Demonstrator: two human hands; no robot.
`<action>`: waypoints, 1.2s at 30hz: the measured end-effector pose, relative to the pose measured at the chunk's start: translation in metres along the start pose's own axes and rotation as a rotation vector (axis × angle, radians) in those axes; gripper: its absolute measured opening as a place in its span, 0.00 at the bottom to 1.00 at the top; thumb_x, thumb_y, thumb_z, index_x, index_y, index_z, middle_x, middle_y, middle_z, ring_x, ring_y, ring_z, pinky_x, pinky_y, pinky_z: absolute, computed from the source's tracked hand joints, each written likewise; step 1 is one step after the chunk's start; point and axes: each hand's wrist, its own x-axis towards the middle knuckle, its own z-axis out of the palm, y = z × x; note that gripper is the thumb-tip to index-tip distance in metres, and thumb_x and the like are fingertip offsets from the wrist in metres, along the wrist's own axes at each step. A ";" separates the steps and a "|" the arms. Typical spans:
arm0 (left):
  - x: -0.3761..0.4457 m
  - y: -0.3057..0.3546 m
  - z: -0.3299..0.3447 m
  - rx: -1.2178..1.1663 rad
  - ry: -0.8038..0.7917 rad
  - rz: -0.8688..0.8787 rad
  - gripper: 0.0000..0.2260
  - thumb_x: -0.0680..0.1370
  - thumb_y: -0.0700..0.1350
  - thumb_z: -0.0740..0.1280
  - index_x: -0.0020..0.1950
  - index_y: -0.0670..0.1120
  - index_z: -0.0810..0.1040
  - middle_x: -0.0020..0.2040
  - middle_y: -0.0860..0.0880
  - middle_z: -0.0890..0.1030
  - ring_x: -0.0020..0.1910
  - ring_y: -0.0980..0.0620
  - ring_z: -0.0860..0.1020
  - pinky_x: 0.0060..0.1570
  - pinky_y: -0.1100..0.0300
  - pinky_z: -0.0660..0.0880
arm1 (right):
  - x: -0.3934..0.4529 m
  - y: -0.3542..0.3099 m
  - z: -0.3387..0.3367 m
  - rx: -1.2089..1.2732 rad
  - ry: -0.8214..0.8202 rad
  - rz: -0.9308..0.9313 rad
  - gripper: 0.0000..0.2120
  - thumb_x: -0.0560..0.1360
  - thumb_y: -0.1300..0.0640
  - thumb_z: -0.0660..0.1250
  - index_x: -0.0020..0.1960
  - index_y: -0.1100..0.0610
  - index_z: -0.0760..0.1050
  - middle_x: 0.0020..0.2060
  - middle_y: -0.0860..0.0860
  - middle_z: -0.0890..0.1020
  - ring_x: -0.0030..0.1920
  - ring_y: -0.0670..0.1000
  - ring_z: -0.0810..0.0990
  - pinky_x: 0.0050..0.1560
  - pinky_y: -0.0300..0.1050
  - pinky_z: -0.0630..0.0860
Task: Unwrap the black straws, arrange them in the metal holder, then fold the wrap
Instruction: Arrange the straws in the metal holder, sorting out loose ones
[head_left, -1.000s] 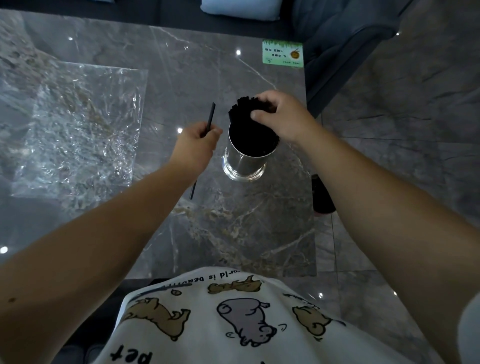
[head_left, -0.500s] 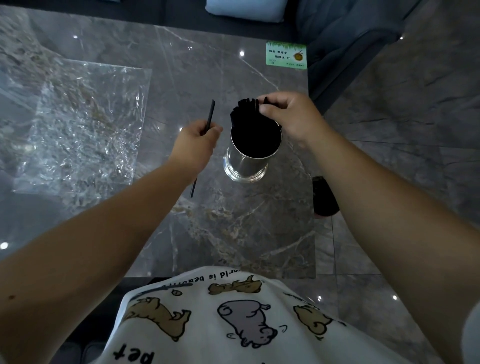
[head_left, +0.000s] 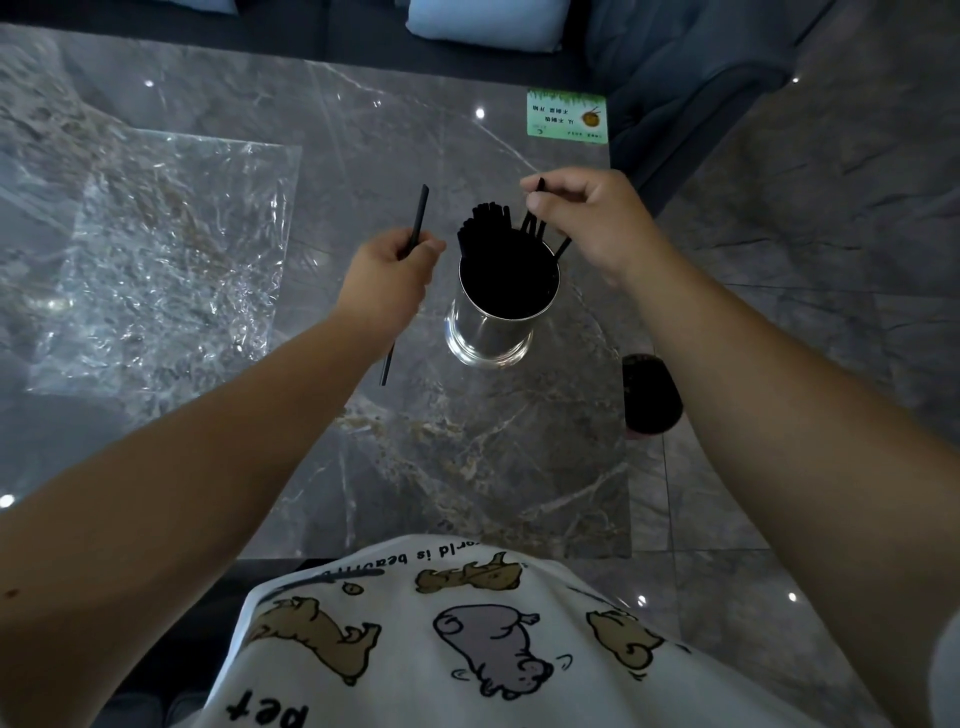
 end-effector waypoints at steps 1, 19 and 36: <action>-0.001 0.004 0.000 -0.023 0.000 0.004 0.05 0.76 0.47 0.66 0.44 0.47 0.79 0.28 0.54 0.71 0.24 0.57 0.66 0.23 0.64 0.63 | 0.001 -0.003 -0.002 0.006 0.012 -0.017 0.07 0.75 0.56 0.70 0.52 0.48 0.81 0.45 0.43 0.83 0.45 0.35 0.80 0.48 0.31 0.74; -0.021 0.054 0.001 -0.349 -0.203 0.079 0.10 0.83 0.45 0.58 0.57 0.45 0.77 0.36 0.52 0.75 0.32 0.55 0.74 0.34 0.60 0.74 | 0.014 -0.068 0.015 -0.106 0.016 -0.121 0.18 0.75 0.45 0.68 0.43 0.62 0.81 0.29 0.44 0.73 0.31 0.40 0.70 0.37 0.37 0.66; -0.022 -0.002 -0.020 -0.232 -0.004 -0.125 0.06 0.82 0.44 0.58 0.52 0.46 0.74 0.33 0.52 0.71 0.27 0.56 0.65 0.28 0.62 0.64 | 0.016 0.005 0.014 -0.272 -0.230 0.019 0.06 0.72 0.55 0.73 0.43 0.46 0.77 0.38 0.41 0.80 0.39 0.37 0.78 0.42 0.34 0.73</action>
